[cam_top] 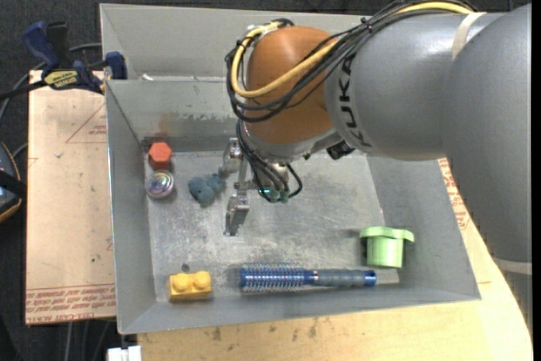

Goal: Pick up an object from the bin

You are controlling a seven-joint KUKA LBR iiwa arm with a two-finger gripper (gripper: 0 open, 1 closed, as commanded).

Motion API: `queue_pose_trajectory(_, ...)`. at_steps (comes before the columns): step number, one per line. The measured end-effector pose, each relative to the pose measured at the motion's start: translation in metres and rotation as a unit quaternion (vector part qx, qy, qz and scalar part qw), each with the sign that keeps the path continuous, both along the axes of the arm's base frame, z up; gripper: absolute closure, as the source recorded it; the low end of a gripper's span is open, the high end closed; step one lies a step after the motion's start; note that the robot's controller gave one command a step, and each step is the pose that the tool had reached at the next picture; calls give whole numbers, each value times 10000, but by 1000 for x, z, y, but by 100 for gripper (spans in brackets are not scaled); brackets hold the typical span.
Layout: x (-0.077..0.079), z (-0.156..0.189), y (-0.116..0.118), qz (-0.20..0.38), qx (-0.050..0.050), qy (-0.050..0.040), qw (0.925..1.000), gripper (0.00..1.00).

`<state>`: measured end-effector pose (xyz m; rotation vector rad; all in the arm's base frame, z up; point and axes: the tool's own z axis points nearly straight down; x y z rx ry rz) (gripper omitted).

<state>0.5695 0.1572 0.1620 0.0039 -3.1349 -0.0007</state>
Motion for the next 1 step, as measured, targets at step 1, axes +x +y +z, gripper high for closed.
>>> queue_pose_trajectory(1, 65, -5, 9, 920, 8, -58, 9957, 0)
